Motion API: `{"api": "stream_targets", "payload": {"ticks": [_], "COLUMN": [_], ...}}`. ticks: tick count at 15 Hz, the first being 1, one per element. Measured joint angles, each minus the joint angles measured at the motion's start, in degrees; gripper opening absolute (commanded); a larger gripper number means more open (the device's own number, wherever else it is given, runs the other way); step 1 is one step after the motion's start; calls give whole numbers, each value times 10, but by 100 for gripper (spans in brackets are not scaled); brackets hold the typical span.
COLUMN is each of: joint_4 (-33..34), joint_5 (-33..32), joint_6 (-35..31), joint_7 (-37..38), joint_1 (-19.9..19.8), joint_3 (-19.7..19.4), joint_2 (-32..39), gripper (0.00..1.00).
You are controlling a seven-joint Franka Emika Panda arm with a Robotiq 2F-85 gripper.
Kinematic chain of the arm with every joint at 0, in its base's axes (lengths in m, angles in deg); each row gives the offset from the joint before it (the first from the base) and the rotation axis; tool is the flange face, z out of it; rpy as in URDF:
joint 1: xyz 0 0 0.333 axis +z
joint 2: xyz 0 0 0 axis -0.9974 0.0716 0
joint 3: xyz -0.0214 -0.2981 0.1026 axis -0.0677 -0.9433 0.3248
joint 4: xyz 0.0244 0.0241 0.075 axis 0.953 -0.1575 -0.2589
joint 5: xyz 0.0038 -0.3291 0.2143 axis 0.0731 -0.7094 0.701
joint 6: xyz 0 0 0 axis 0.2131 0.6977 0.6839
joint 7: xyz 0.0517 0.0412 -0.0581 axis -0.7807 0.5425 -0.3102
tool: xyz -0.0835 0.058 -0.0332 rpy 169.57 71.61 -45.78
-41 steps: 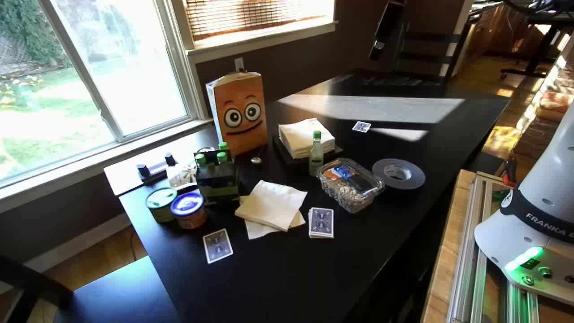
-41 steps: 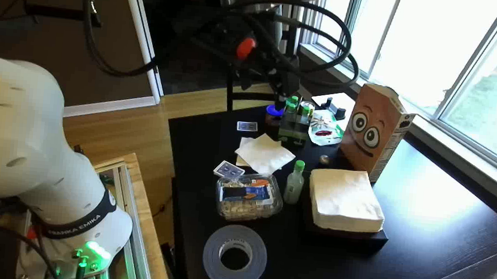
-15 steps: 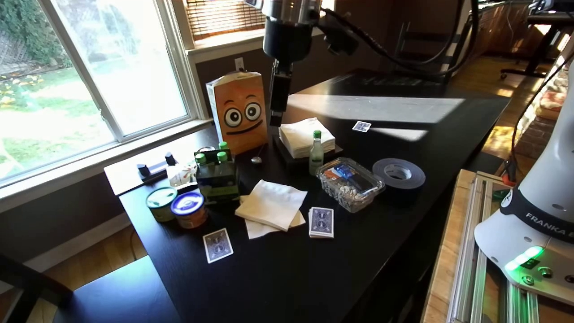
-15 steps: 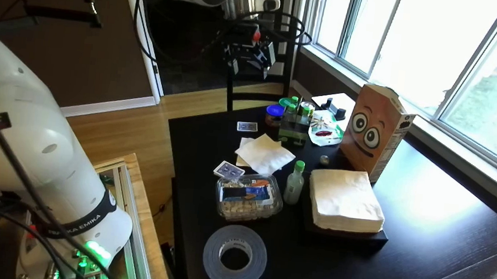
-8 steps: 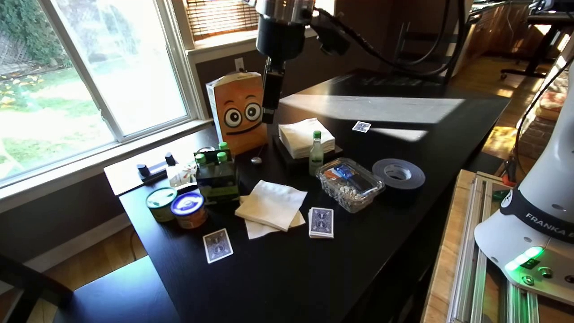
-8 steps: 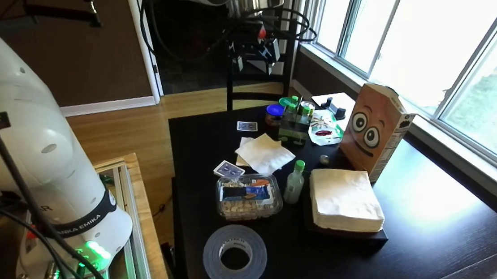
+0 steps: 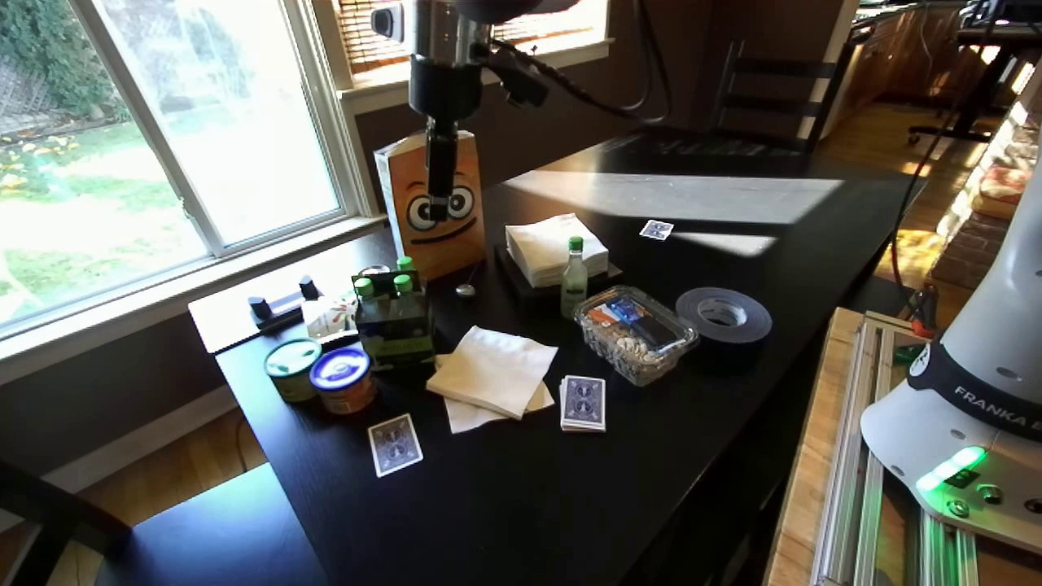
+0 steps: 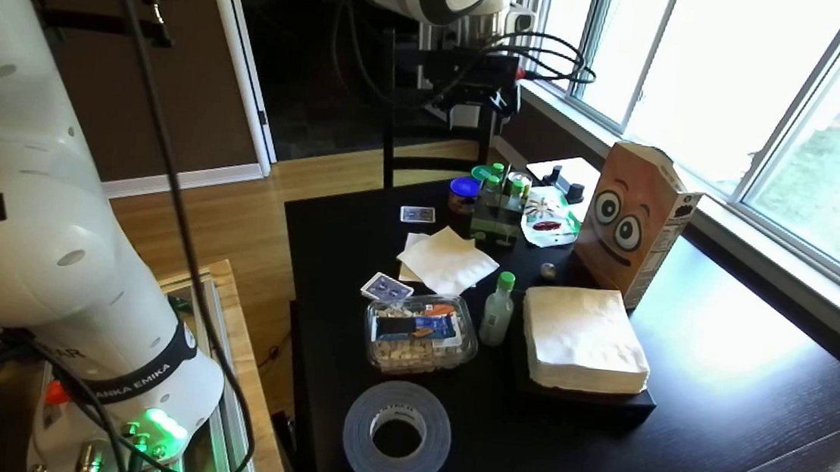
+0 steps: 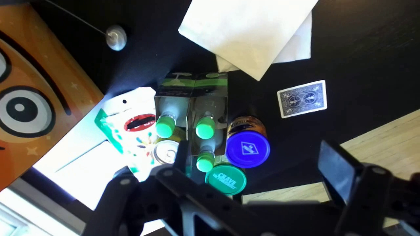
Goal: Move the box of bottles to the right then remove the can from the box.
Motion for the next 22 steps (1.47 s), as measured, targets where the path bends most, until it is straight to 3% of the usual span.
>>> {"api": "stream_targets", "payload": {"ticks": [3,7,13,15,18,22], "joint_4": [79,138,162,175,210,266], "joint_5": [-14,-66,-70,-70,-69,-62], "joint_6": [-2,-51,-49,-13,31,32], "joint_7": [0,16,17,19,21,46], "joint_1": [-6,-2,-6,-12,-24,-30], "joint_3": [16,31,33,34,35,37], "joint_2": [90,179,201,209,234,278], "gripper": [100,100,100,100,100,100]}}
